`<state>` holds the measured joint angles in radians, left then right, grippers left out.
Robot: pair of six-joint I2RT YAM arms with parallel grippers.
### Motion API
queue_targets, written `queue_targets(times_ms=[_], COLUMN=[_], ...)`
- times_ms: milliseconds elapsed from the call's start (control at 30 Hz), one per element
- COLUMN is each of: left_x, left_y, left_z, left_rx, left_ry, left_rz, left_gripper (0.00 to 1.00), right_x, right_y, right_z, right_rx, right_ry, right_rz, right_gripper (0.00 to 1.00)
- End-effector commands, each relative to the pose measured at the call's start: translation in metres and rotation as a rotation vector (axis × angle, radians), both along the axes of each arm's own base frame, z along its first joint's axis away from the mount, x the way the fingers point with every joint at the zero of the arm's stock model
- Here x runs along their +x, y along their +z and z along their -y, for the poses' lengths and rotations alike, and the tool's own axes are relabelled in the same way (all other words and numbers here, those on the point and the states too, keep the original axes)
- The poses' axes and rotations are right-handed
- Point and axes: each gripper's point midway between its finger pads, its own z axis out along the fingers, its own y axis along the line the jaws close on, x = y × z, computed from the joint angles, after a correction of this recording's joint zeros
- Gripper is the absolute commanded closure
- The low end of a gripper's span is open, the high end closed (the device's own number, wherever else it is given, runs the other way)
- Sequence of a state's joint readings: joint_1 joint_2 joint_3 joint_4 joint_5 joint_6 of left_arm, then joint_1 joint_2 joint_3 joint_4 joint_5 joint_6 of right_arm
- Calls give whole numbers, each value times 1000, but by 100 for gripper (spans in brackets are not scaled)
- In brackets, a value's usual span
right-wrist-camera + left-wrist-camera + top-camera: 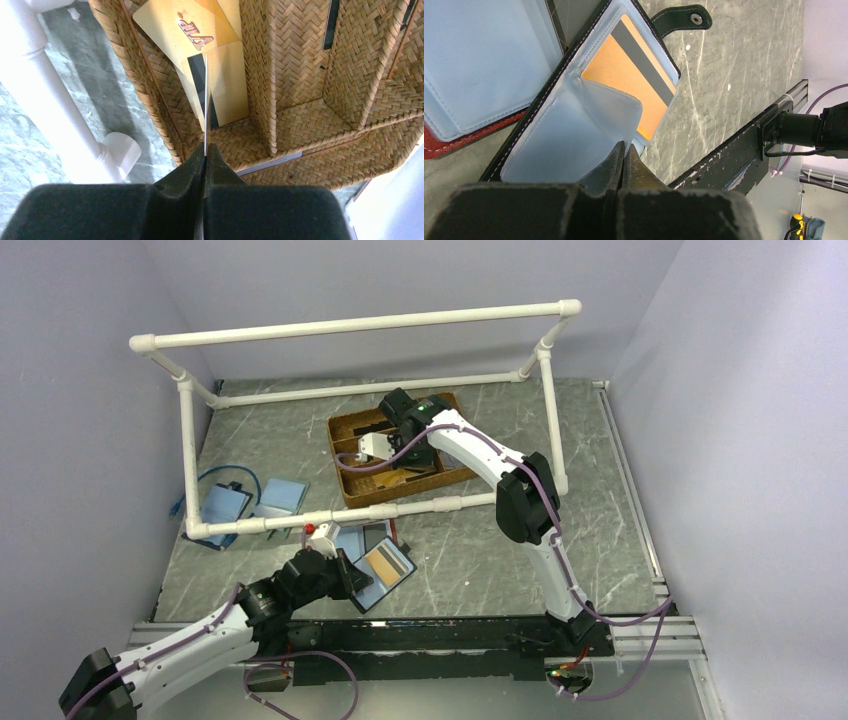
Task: Take the credit cards out of the card holder
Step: Place the credit card in the storage box.
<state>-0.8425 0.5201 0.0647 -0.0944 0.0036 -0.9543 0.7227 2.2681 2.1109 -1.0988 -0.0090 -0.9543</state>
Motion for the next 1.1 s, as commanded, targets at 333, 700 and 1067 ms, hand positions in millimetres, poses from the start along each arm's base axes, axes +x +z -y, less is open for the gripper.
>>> queue_targets(times_ms=[333, 700, 1067], left_x=[10, 10, 12], left_y=[28, 31, 33], left_z=[9, 10, 17], left_rx=[-27, -30, -49], left_ry=[-6, -12, -30], left_rz=[47, 50, 59], left_gripper=[100, 100, 100], right_x=[14, 60, -3], right_y=[13, 15, 78], right_z=[-1, -33, -29], right_rx=[-31, -3, 307], right_ry=[17, -147, -229], right_rz=[95, 317, 168], right_gripper=[98, 63, 58])
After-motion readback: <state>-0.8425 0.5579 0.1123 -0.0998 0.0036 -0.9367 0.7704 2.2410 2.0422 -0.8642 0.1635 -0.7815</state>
